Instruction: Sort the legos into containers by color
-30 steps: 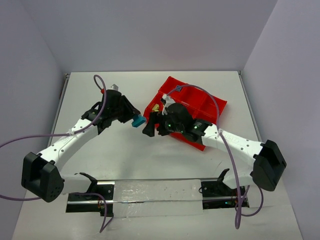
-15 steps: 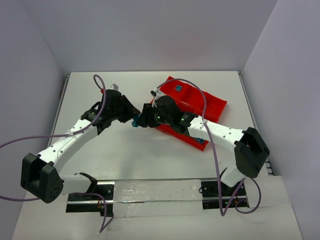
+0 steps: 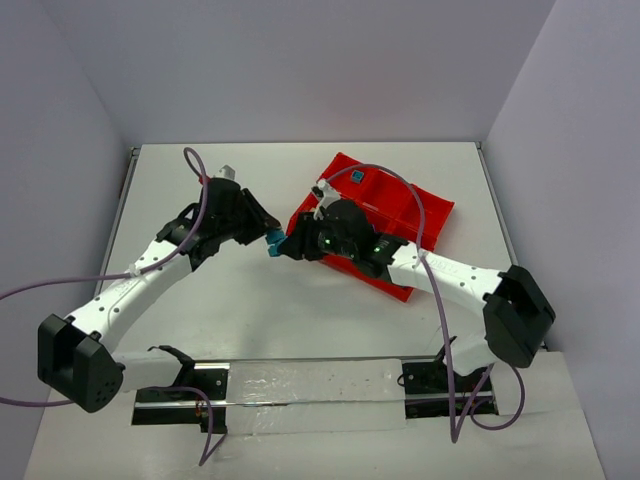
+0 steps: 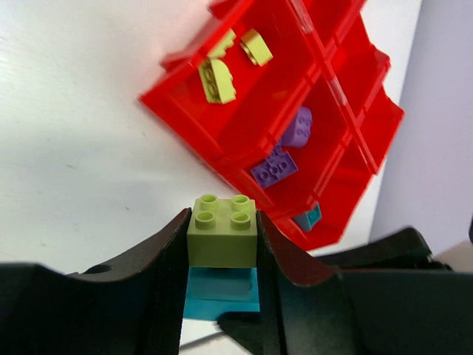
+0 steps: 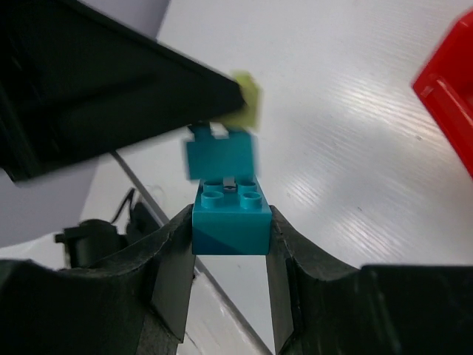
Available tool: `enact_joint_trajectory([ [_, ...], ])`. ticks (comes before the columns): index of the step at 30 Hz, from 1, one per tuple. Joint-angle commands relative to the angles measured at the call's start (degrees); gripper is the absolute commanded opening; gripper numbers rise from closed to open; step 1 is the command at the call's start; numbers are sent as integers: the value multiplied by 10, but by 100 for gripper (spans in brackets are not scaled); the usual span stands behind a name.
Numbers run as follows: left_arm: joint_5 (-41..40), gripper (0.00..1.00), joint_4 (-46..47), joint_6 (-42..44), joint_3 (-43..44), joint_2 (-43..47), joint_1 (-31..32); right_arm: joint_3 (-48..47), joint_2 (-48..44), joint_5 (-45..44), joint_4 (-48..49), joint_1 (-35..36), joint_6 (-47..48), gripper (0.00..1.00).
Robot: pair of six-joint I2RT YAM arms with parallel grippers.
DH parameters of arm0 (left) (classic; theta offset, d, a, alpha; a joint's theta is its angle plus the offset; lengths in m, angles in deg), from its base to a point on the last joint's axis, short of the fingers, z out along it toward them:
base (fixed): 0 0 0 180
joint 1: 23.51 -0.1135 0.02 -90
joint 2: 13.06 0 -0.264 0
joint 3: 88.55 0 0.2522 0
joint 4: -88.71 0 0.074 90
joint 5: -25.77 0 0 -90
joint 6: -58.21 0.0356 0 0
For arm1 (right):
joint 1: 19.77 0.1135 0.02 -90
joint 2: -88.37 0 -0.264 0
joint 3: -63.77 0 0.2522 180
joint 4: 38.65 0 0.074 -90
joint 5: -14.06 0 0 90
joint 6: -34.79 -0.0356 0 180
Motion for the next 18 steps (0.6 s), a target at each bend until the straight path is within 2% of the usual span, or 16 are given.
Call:
enact_joint_trajectory([
  [1,-36,0,-10,22,30,21,-18,42,-69,-30,-28,-14,37,0],
  [5,-36,0,7,24,18,31,-21,64,-113,-54,-70,-15,55,0],
  [10,-30,0,-2,33,25,16,-22,65,-144,-134,-138,-39,66,0],
  [13,-27,0,0,34,23,13,-22,59,-154,-128,-141,-77,69,0],
  [18,-29,0,-4,37,23,7,-22,21,-140,-146,-161,-97,83,0],
])
